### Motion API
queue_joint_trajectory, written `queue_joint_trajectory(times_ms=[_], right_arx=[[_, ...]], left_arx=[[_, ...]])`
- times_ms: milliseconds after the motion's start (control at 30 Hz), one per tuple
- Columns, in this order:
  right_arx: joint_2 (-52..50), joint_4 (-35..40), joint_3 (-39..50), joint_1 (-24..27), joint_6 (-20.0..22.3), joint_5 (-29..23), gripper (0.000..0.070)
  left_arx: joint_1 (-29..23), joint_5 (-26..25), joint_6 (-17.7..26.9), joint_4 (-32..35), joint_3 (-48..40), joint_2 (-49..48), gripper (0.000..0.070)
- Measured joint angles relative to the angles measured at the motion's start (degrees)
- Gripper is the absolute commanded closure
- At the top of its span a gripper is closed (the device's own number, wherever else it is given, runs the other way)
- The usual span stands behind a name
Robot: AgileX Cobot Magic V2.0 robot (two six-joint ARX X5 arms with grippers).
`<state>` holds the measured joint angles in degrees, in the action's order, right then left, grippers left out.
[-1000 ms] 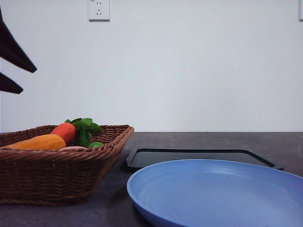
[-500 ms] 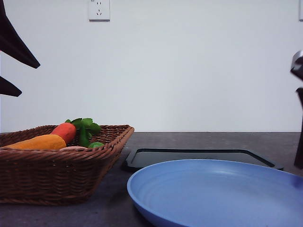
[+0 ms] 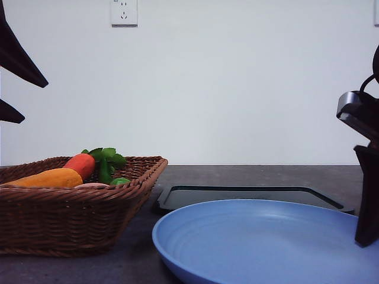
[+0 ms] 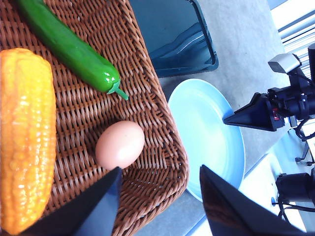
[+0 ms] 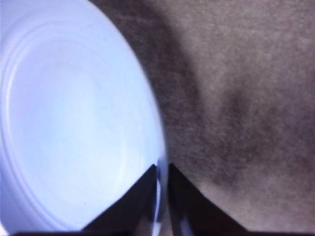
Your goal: Transfer egg from basket to plate and serve
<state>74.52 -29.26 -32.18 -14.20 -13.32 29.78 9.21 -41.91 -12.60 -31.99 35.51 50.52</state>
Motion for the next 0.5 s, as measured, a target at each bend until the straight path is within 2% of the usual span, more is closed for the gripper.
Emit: queue_joint_trajectory(times_ms=[133,300,400,500], right_arx=[[-0.90,-1.14,0.00,0.01,-0.27,0.00,0.0700],[-5.44,-5.88,0.00,0.94,-0.22,-0.35,0.0700],[-9.27,-8.91,0.00,1.57,-0.18,-0.39,0.0700],[-13.17,-11.82,0.00,2.10,-0.11,-0.42,0.0700]], left_arx=[[1.05,0.00,0.76,-0.12,0.01,0.00,0.0275],[4.32,0.28,3.08,-0.92,0.70,0.00,0.0269],[7.51,4.35,4.85,-1.74,2.83,0.17,0.0269],[11.90,11.15,7.93,-5.35,6.18,1.72,0.0269]])
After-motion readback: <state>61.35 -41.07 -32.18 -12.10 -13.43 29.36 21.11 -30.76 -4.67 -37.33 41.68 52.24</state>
